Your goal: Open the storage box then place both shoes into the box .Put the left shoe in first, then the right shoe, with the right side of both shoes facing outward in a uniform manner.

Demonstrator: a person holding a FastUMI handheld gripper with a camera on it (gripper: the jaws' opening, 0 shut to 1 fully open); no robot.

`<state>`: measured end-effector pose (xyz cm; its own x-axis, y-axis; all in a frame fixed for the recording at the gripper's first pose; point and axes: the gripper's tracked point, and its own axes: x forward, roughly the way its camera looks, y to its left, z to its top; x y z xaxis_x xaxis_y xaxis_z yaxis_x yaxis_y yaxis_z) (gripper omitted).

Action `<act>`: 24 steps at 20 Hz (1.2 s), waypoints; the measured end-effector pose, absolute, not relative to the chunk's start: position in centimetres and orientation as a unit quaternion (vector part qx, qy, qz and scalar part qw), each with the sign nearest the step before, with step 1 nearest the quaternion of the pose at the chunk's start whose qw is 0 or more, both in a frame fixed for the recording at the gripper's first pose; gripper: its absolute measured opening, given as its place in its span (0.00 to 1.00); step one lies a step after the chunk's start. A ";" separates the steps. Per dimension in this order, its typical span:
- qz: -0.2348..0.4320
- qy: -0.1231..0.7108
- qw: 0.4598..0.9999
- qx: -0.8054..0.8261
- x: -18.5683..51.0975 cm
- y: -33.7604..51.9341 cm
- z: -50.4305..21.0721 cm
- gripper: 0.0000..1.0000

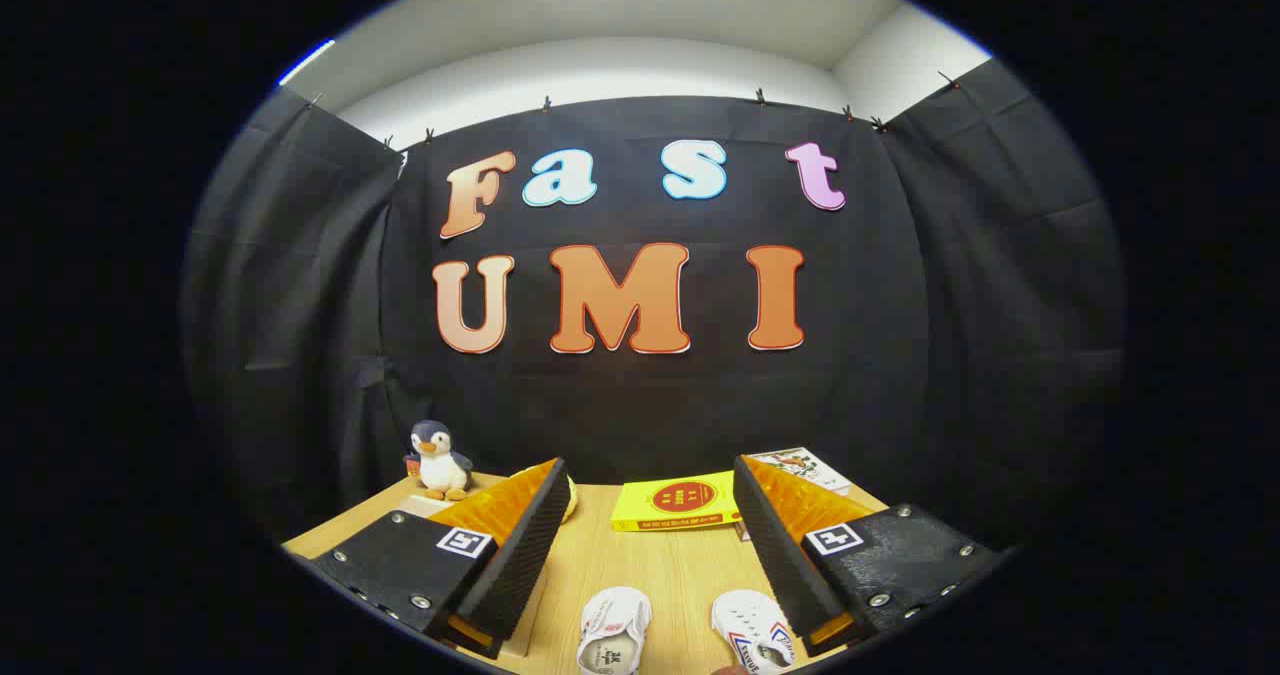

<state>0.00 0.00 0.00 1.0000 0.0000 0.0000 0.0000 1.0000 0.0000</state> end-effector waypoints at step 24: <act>0.112 0.155 0.980 0.058 6.7 0.4 -9.8 0.98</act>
<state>6.68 0.45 -9.77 0.9272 0.2366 -0.2904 -0.2010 0.9685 0.1473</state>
